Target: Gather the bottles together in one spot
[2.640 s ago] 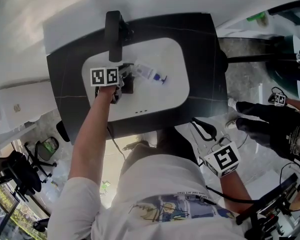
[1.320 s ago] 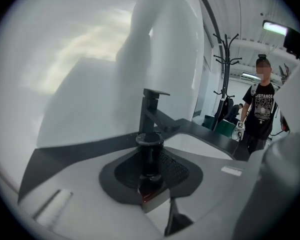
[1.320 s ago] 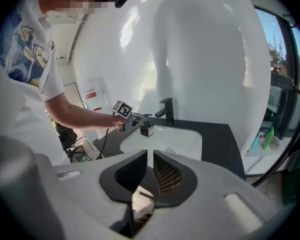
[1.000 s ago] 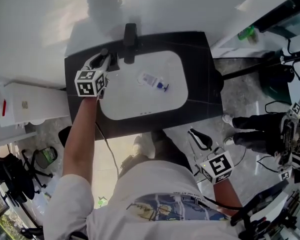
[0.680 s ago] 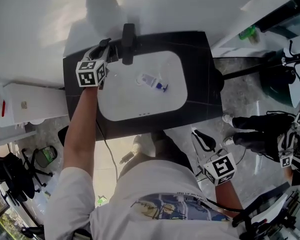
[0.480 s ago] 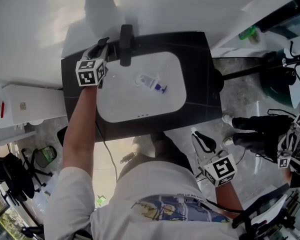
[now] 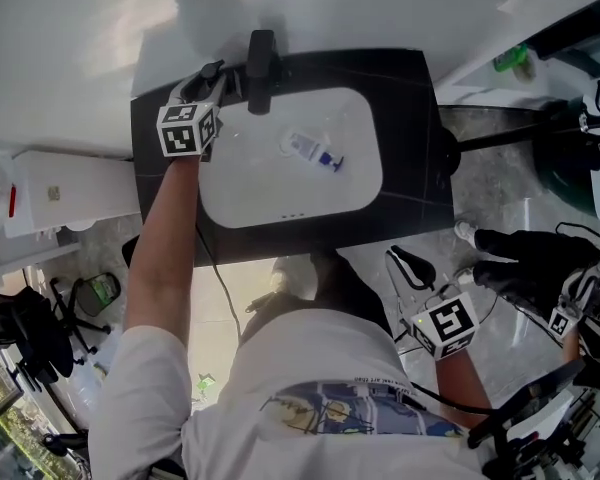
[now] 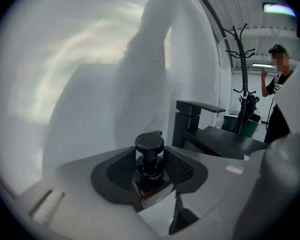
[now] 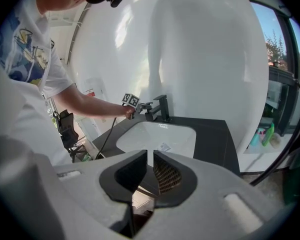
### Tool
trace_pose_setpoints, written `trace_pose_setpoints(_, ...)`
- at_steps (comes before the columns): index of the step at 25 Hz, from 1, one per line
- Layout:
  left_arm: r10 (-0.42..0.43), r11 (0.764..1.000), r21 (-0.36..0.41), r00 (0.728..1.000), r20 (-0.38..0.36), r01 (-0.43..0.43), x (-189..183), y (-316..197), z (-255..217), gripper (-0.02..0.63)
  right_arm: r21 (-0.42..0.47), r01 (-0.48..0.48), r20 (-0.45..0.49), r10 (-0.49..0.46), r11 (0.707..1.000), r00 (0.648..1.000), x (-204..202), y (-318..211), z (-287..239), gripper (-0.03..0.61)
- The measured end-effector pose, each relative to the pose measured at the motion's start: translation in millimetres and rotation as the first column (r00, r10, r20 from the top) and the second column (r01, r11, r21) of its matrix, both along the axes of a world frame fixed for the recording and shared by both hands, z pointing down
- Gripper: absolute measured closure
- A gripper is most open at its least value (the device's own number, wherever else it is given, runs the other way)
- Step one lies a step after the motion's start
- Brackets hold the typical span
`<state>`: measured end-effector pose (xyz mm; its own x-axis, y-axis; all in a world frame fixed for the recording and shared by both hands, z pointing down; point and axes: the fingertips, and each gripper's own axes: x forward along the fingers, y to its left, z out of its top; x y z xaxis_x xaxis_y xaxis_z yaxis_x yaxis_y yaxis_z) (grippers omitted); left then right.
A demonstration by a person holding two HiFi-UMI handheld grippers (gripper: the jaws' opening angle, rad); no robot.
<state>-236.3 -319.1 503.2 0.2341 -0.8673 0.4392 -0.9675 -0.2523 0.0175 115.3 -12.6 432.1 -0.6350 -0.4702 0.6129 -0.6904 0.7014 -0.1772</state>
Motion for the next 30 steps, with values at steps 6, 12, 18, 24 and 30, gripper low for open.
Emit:
trace_pose_setpoints(6, -0.012, 1.0, 0.024, 1.0, 0.011, 0.012, -6, 21, -5, 0.42, 0.01, 0.022, 0.009, -0.022, 1.0, 1.0, -12, 1, -1, 0.541)
trace_pose_setpoints(12, 0.042, 0.999, 0.021, 0.999, 0.033, -0.043, 13, 74, 5, 0.454, 0.011, 0.027, 0.014, -0.027, 1.0, 1.0, -21, 9, 1, 0.541)
trace_pose_setpoints(18, 0.342, 0.937, -0.111, 0.934, 0.103, -0.331, 101, 141, 57, 0.48, 0.015, -0.006, 0.025, 0.006, 1.0, 1.0, -21, 19, -4, 0.54)
trace_pose_setpoints(24, 0.622, 0.778, -0.252, 0.763, 0.178, -0.575, 184, 165, 106, 0.477, 0.019, -0.053, 0.025, 0.052, 0.998, 0.998, -7, 18, -2, 0.541)
trace_pose_setpoints(30, 0.782, 0.623, -0.37, 0.546, 0.299, -0.689, 231, 162, 139, 0.479, -0.004, -0.103, 0.016, 0.103, 0.995, 0.995, 14, 20, 3, 0.54)
